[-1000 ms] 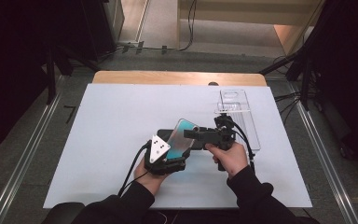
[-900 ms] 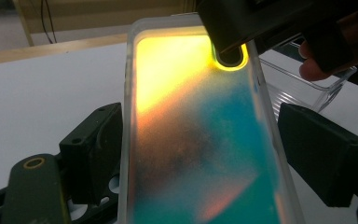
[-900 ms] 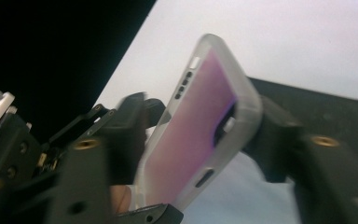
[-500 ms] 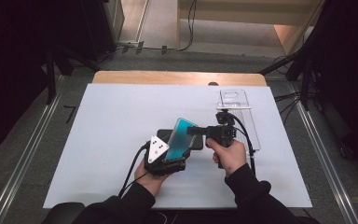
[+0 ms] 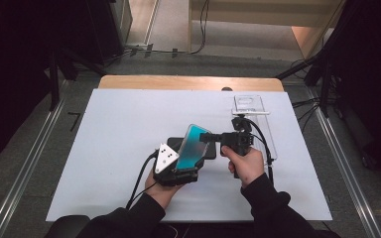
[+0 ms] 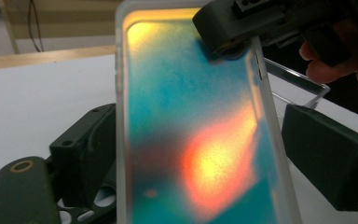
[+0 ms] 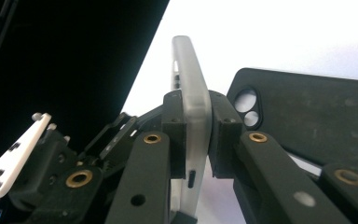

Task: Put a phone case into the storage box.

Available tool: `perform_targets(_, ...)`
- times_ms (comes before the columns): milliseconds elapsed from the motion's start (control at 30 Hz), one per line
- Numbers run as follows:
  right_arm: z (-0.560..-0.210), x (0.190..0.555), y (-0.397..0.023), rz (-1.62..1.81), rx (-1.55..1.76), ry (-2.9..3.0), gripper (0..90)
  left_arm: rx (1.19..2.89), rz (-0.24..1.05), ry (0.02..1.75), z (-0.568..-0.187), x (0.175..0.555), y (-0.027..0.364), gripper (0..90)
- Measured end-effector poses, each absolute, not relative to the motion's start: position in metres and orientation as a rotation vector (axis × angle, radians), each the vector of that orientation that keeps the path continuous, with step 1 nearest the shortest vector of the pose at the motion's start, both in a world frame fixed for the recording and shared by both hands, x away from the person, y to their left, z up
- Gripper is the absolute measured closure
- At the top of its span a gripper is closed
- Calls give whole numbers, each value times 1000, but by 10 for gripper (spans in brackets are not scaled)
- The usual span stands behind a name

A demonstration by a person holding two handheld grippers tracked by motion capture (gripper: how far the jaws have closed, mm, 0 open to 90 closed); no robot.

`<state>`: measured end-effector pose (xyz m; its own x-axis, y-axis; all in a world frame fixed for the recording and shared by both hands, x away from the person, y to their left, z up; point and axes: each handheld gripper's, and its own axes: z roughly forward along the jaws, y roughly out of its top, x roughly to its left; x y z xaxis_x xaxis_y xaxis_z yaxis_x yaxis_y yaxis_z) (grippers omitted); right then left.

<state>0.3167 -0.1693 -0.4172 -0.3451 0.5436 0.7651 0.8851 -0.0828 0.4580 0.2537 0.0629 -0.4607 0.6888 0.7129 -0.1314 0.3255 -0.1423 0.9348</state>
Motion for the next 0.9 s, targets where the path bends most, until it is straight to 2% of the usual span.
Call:
perform_targets(133, -413, 314, -167, -1400, -1551, -1914, 770, 1783, 397, 832, -457, 254, 60, 41)
perform_targets(533, -405, 310, -168, -1417, -1587, -2041, 770, 1820, 285, 888, -446, 261, 70, 42)
perform_targets(633, -402, 307, -167, -1422, -1596, -2120, 769, 1844, 249, 880, -443, 261, 73, 143)
perform_targets(767, -401, 304, -165, -1424, -1617, -2206, 769, 1895, 190, 871, -440, 264, 74, 150)
perform_targets(900, -400, 302, -165, -1429, -1592, -2254, 769, 1938, 114, 856, -438, 269, 77, 237)
